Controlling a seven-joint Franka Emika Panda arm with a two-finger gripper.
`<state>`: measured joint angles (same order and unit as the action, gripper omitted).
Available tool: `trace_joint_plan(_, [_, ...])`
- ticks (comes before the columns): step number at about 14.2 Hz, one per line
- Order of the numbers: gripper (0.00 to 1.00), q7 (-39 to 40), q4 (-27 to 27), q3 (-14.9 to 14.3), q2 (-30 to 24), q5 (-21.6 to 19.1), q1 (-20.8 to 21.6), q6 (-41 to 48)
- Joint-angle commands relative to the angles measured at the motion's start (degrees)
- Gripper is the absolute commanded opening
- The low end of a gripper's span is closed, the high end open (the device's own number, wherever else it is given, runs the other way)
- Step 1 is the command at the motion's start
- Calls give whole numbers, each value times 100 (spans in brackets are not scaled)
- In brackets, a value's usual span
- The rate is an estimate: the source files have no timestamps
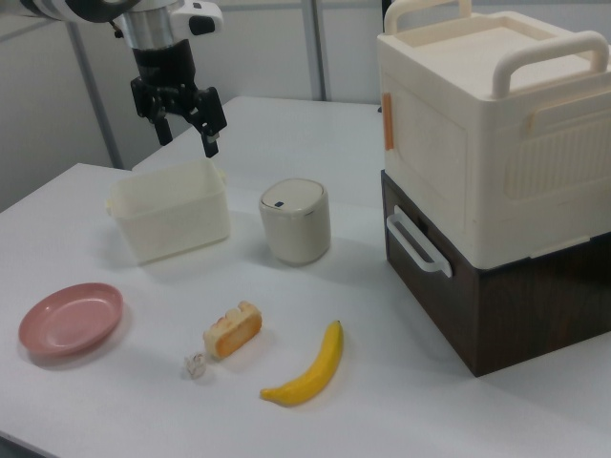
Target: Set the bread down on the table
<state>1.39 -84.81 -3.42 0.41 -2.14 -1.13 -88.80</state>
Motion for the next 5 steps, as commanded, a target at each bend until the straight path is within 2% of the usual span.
trace_joint_plan(1, [100, -156, -1, -10, -23, -76, -1, -67])
trace_joint_plan(5, [100, -183, -1, -28, -15, -251, -18, -23])
